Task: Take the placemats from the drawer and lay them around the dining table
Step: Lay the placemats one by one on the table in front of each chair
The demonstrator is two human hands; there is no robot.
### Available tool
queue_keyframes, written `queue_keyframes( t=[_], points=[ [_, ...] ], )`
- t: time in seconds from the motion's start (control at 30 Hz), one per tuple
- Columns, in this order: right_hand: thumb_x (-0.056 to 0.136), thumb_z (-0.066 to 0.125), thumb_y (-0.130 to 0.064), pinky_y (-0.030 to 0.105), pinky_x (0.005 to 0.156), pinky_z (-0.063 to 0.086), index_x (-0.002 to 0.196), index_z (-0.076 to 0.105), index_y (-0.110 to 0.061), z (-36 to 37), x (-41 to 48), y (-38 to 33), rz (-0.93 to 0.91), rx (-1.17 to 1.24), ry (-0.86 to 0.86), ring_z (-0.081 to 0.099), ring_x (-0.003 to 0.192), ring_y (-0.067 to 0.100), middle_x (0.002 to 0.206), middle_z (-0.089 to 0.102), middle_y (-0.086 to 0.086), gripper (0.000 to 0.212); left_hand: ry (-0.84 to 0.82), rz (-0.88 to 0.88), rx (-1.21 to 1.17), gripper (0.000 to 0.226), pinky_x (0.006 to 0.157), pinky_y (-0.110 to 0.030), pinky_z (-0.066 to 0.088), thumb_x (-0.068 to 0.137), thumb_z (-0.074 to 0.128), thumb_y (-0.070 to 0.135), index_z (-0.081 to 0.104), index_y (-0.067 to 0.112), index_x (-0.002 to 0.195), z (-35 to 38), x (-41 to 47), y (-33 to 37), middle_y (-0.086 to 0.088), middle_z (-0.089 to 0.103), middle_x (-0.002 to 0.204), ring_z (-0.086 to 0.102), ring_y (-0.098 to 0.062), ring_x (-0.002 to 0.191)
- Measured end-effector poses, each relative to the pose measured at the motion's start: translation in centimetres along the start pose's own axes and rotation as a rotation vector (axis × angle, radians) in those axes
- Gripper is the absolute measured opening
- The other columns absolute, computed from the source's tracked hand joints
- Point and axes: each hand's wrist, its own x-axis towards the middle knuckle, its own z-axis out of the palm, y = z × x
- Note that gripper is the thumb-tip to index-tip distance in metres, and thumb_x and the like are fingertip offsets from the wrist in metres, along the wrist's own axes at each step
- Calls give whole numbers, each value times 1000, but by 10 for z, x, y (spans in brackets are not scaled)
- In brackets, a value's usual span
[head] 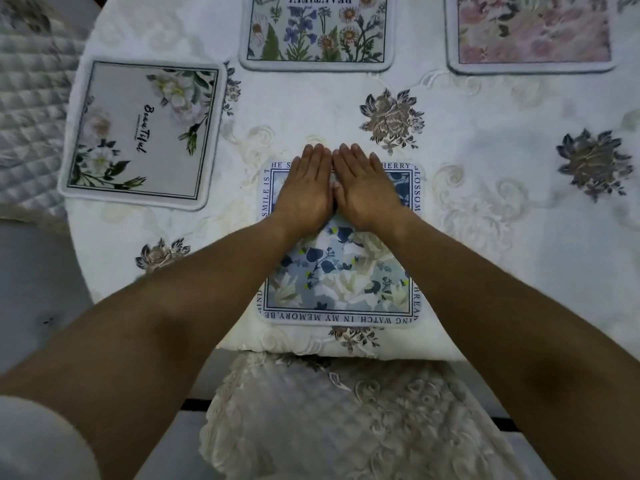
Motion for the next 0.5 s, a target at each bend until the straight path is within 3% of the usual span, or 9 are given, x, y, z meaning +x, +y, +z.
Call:
queue_keyframes(
  t=[0.1, 0.23, 0.5],
  points=[
    [102, 15, -43, 41, 122, 1, 155, 8, -11, 0, -4, 16, -50, -2, 6, 1, 151, 23, 164, 7, 9, 63, 17, 4, -16, 65, 122, -46, 6, 103, 25, 39, 15, -2, 152, 3, -2, -10, -24, 15, 160, 8, -36, 150],
    [100, 15, -45, 42, 122, 2, 155, 4, -11, -1, -30, 63, 14, 7, 37, -3, 151, 24, 164, 3, 11, 65, 23, -66, 8, 74, 122, -44, 3, 102, 20, 52, 7, -1, 152, 5, -23, -50, -23, 9, 161, 3, -33, 150],
    [101, 22, -44, 43, 122, 4, 154, 4, -8, 12, -80, 56, 151, 66, 60, -3, 150, 28, 163, 2, 16, 67, 7, -134, 70, 73, 121, -52, 14, 104, 21, 46, 10, -10, 149, 15, -72, -45, -33, 11, 157, 6, -43, 148]
  ],
)
